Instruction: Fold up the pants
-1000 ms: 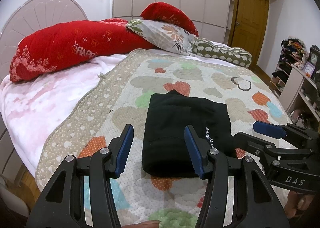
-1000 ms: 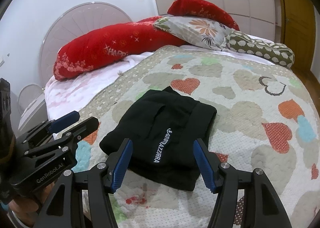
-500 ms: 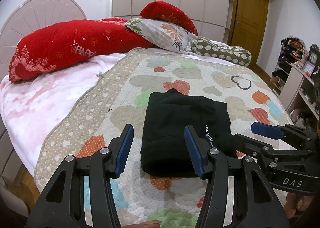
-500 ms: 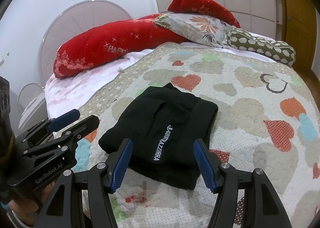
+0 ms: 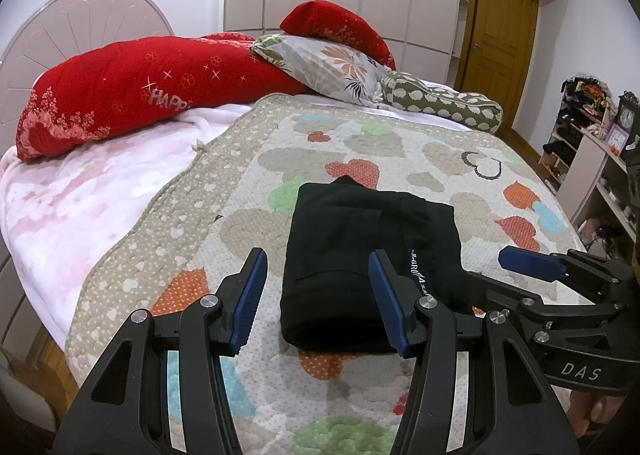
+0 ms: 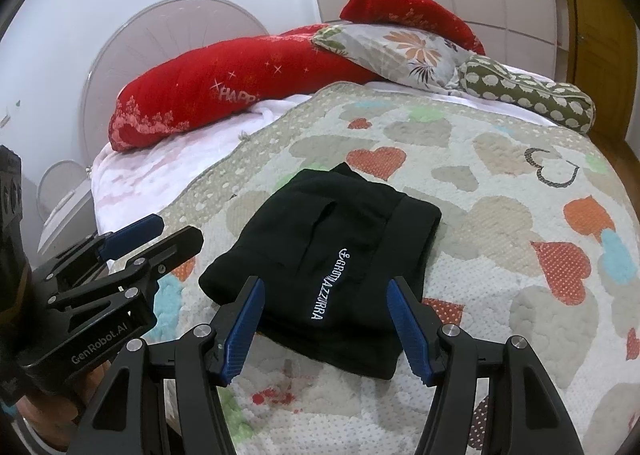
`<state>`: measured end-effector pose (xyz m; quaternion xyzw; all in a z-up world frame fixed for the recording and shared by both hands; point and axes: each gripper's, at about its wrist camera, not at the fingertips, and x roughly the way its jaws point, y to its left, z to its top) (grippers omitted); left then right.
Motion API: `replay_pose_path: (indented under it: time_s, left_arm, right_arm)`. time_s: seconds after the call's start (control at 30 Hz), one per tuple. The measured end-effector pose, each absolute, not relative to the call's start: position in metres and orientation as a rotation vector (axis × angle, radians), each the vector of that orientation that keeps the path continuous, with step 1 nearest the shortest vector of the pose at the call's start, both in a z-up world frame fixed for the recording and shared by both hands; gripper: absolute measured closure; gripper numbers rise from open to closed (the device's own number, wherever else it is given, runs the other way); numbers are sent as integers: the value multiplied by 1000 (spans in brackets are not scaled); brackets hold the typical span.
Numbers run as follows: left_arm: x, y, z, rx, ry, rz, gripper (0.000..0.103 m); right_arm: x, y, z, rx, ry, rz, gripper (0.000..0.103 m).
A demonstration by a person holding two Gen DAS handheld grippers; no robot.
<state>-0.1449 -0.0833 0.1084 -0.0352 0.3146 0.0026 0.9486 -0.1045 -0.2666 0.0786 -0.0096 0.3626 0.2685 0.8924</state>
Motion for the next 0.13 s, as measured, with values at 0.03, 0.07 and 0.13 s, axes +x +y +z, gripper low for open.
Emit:
replay_pose_path:
  time_s: [0.03, 0.07, 0.13]
  left_arm:
    - [-146, -84, 107, -73, 639, 2, 50]
    - [-147, -84, 107, -73, 640, 0, 50]
    - [-146, -85, 104, -72, 644, -3, 50]
  right_arm:
    - [-105, -267, 79, -18, 751, 557, 41]
    - [-105, -266, 79, -18, 750, 556, 41]
    - [-106, -270, 79, -19, 744, 550, 41]
